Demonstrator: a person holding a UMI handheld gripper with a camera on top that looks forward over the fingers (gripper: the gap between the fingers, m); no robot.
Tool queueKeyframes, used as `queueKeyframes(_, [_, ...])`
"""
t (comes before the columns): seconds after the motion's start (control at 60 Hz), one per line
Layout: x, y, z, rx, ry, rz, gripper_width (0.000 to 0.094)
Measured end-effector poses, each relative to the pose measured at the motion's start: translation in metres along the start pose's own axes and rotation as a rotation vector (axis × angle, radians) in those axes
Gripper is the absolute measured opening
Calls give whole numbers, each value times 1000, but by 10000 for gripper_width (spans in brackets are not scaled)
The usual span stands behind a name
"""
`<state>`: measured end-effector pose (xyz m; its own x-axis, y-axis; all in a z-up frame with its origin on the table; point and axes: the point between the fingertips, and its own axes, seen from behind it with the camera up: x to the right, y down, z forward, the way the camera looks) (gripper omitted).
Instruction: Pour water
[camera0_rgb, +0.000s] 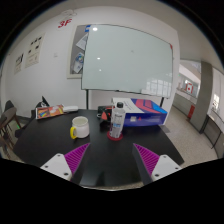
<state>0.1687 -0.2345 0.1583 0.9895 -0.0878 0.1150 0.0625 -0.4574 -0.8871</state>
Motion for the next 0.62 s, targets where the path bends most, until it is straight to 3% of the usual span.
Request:
queueKeyframes(0.283, [-4,26,-87,-10,36,-14,846])
queueKeyframes(0.617, [-6,20,-108,15,41,-32,843])
